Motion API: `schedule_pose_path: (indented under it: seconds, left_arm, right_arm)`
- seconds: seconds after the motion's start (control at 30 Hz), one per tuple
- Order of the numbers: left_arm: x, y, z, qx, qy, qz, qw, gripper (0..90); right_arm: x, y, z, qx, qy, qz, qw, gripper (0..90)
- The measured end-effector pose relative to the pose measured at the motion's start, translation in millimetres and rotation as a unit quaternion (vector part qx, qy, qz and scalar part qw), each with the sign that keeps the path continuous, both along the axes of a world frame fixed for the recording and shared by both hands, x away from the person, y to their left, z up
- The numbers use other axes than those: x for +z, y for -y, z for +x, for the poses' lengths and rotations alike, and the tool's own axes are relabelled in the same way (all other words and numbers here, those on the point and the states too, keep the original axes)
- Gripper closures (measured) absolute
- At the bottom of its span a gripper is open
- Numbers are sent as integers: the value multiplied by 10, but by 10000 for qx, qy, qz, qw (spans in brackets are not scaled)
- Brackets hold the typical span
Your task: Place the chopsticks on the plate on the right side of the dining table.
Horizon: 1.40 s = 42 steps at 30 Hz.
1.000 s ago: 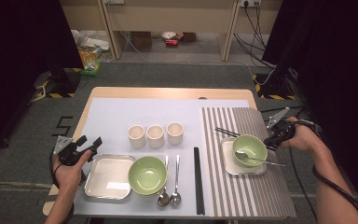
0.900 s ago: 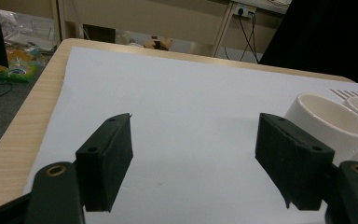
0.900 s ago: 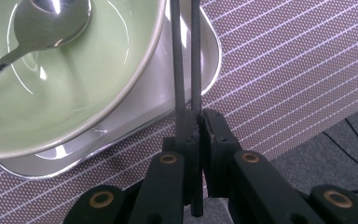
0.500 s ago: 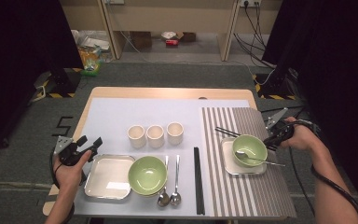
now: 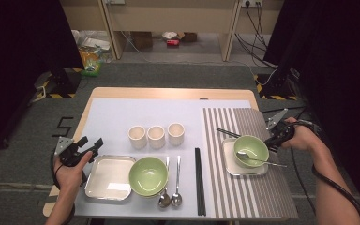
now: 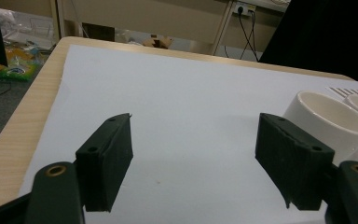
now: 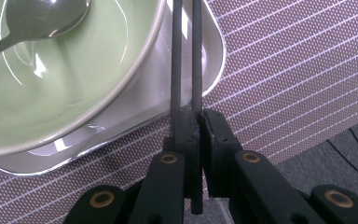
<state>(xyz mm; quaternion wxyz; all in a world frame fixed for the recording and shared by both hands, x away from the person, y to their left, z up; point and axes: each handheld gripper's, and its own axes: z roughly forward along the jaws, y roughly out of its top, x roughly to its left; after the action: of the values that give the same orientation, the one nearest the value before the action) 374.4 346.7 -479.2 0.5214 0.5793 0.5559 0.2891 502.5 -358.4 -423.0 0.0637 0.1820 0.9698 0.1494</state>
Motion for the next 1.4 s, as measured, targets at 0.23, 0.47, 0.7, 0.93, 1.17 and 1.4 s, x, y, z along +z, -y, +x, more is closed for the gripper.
schedule_pose_path:
  seconds: [0.23, 0.47, 0.7, 0.93, 1.17, 1.4]
  left_arm:
    - [2, -2, -3, 12, 7, -1, 10000, 264]
    - [0, -1, 0, 14, 3, -2, 10000, 264]
    - [0, -3, -1, 18, 5, -5, 10000, 264]
    - [-1, -3, -1, 28, 9, -9, 10000, 264]
    - [-1, -4, -1, 25, 4, -8, 10000, 264]
    - [-2, -3, 0, 12, -1, -11, 10000, 265]
  right_arm:
    - [-11, -6, 12, 70, -3, -47, 10000, 860]
    - [-7, -8, 33, 203, 78, -130, 9997, 860]
    - [-9, -29, 47, 311, 88, -205, 9993, 860]
    - [-9, -34, 56, 431, 111, -221, 9988, 860]
    - [-10, -39, 47, 418, 66, -186, 9989, 859]
    - [-10, -45, 52, 456, 47, -171, 9988, 859]
